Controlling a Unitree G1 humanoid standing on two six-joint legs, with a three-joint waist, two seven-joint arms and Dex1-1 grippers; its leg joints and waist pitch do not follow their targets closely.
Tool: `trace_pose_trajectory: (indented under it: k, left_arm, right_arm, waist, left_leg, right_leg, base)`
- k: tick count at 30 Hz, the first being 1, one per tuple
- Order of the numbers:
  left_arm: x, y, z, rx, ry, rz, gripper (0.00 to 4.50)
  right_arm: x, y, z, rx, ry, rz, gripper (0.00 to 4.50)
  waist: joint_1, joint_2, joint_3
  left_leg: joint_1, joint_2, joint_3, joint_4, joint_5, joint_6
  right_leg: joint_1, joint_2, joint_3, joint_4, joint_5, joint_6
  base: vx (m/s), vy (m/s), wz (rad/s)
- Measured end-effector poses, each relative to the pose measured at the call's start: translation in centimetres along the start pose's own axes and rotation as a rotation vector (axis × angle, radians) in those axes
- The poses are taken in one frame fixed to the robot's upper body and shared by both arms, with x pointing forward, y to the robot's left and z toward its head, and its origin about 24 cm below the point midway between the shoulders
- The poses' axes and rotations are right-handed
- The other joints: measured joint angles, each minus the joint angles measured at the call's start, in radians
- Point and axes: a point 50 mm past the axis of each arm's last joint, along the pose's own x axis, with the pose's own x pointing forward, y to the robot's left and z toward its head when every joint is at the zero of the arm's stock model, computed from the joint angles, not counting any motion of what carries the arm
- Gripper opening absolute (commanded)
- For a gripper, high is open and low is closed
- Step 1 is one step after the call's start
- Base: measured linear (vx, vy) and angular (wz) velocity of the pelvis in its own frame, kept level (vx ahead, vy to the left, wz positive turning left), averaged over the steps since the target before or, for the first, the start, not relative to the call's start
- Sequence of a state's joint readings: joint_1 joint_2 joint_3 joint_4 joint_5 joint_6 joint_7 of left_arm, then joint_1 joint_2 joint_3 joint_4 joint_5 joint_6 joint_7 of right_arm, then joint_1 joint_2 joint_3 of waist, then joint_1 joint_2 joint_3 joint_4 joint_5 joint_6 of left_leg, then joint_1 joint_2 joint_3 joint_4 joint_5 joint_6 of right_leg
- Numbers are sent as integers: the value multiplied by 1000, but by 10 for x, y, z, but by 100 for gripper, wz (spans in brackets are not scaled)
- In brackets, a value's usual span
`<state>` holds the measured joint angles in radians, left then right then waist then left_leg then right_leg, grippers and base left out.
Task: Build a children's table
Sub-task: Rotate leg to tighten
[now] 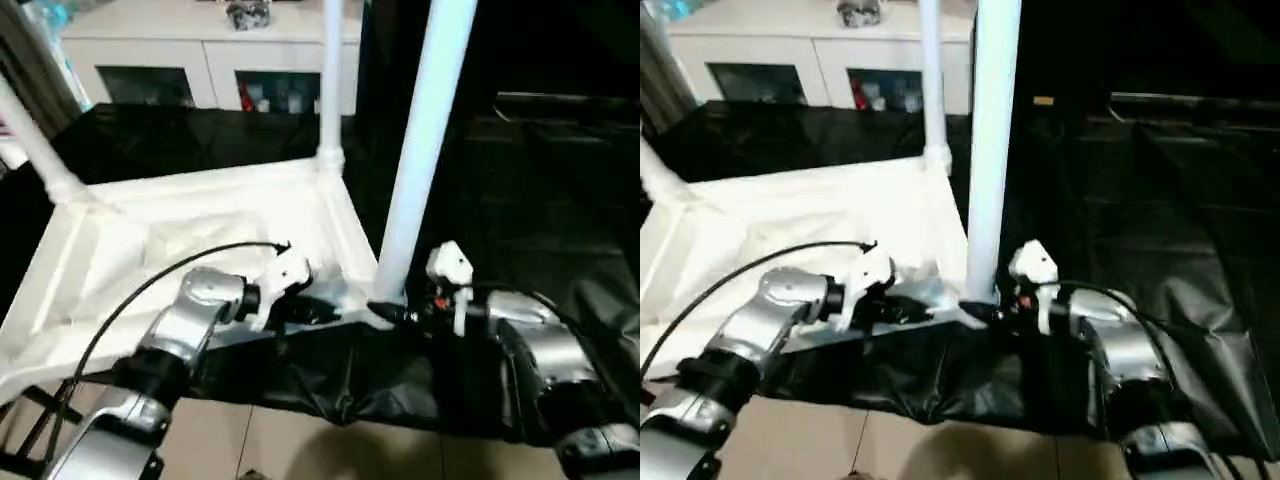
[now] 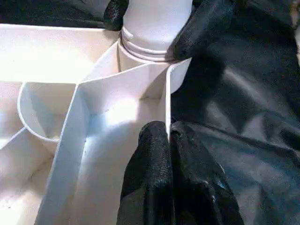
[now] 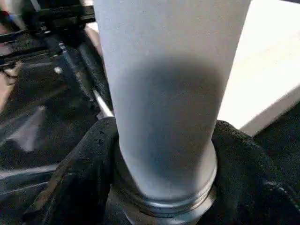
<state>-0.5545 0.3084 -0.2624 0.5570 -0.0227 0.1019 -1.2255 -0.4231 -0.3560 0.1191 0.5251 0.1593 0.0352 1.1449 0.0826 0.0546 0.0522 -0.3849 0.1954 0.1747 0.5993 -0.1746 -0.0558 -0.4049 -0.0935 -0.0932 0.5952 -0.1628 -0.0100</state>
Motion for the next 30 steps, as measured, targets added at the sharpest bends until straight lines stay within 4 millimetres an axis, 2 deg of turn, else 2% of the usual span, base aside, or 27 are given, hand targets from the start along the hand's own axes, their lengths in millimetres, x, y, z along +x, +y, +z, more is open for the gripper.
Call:
trace_pose_trajectory:
  k: [11,15,20,26,29,30]
  left_arm:
    - [-2,-2,-2,3,8,-12,0]
    - [7,4,0,-6,0,96,0]
    - [25,16,10,-32,-14,258,0]
    - [44,24,21,-55,-15,398,0]
    - [46,24,22,-53,-15,408,0]
    - [46,24,22,-52,-16,407,0]
  right_arm:
    - [0,5,-1,3,7,13,268]
    - [10,-4,-3,34,-25,-159,267]
    - [32,-21,1,98,-63,-449,267]
    - [52,-32,10,170,-88,-695,267]
    - [53,-32,10,169,-100,-712,267]
    - [53,-32,10,173,-104,-712,302]
  waist:
    - [7,0,0]
    - [-1,0,0]
    - [-25,0,0]
    - [-26,2,-1]
    - [-24,3,-1]
    - [-24,3,-1]
  left_leg:
    - [0,0,0,0,0,0]
    - [2,0,0,1,0,0]
    - [2,-1,0,1,0,0]
    - [0,-2,0,-1,0,0]
    - [0,-2,0,-2,-1,0]
    - [0,-2,0,-2,0,0]
  right_leg:
    - [0,0,0,0,0,0]
    - [1,0,1,0,0,0]
    - [1,0,1,1,1,-1]
    - [0,0,1,-1,1,0]
    - [0,0,1,-2,0,0]
    - [0,0,1,-2,0,0]
  base:
    - [0,0,0]
    - [0,0,0]
    - [0,0,0]
    - [0,0,0]
    - [0,0,0]
    - [0,0,0]
